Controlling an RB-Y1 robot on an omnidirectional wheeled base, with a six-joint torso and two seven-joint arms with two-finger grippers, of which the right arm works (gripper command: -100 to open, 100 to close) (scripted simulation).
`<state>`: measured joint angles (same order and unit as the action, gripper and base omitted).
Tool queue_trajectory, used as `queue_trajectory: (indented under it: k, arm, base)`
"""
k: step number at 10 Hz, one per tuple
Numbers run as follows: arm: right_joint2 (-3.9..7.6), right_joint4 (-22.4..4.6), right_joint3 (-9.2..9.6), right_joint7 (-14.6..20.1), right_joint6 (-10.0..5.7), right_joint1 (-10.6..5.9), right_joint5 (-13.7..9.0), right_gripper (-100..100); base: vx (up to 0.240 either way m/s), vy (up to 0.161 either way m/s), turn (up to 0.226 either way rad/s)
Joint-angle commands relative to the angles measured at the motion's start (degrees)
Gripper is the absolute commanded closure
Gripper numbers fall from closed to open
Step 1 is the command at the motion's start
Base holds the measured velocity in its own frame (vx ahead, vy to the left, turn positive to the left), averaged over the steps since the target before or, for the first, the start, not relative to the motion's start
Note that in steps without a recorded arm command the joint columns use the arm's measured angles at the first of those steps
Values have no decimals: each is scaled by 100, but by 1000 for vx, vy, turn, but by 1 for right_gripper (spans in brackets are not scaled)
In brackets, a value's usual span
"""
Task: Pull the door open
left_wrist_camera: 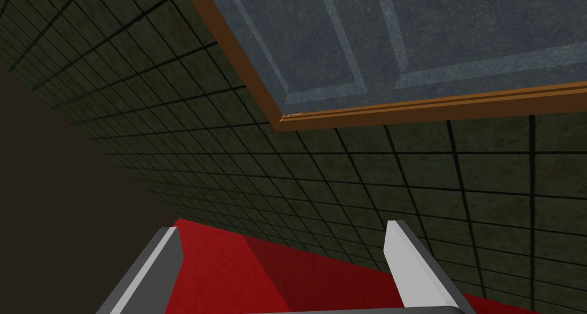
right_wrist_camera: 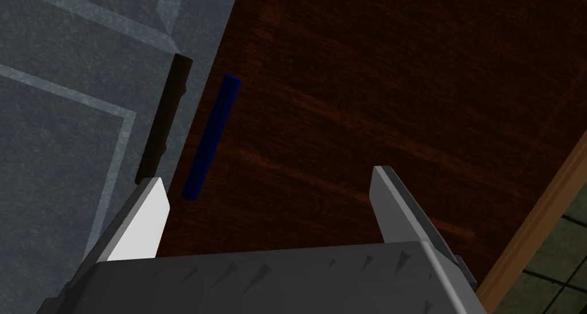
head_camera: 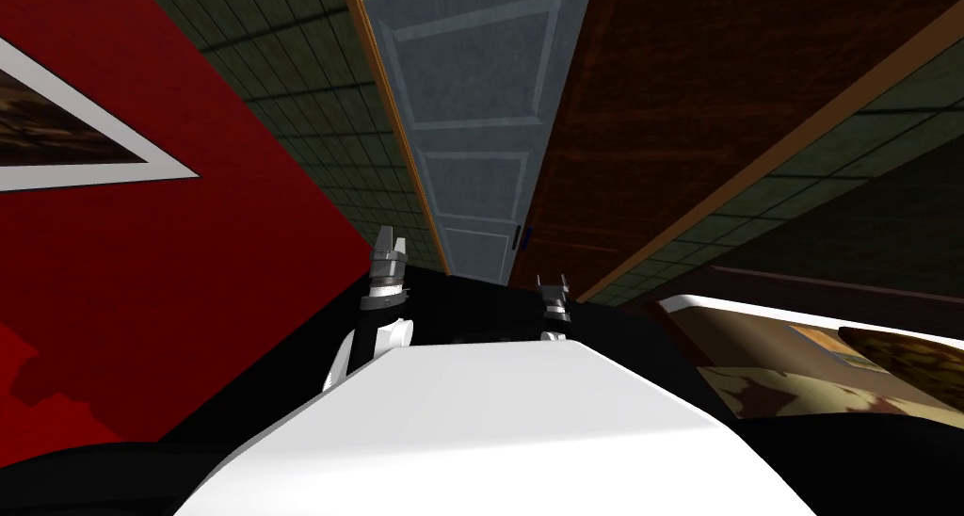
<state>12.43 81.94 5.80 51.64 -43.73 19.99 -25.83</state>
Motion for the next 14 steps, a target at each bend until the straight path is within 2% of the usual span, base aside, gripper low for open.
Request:
queue_trajectory:
  k: [1, 10, 11, 14]
  arm:
    - [33, -183, 31, 202, -27, -42, -104, -100]
    - [203, -1174, 191, 1175, -191, -287, -627, -100]
    - [237, -1371, 223, 1369, -223, -339, -732, -100]
    - [297, -1726, 280, 1722, -283, -438, -921, -100]
  base:
    - [95, 0, 36]
    - [100, -5, 34]
    - [117, -12, 55]
    - [151, -13, 48]
